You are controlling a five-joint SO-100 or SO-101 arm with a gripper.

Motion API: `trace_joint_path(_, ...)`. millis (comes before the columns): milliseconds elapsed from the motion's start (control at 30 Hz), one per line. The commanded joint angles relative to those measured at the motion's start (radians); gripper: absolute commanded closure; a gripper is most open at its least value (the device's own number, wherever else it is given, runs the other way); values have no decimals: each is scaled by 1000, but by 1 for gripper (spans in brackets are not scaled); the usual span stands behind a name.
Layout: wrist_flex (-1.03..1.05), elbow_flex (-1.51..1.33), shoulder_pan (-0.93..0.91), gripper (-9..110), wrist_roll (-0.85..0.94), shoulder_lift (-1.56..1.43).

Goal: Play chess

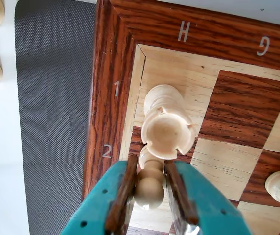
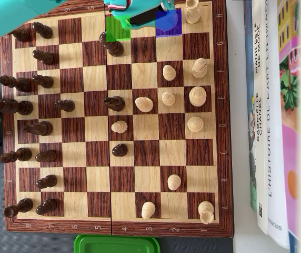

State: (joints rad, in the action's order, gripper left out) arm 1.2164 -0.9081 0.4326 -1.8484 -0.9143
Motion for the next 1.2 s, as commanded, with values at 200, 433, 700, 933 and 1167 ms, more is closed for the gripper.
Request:
trace_joint_path(200,18,-14,-6,97,-11,-156)
trace_joint_path(433,52,-94,18,97,-80,-242)
trace_joint_path(700,52,-164,77,97,-167,-293)
trace_joint_path(933,43,-282,75,97,-167,-337)
trace_joint_path(1167,18,-419,75,97,-196,-423)
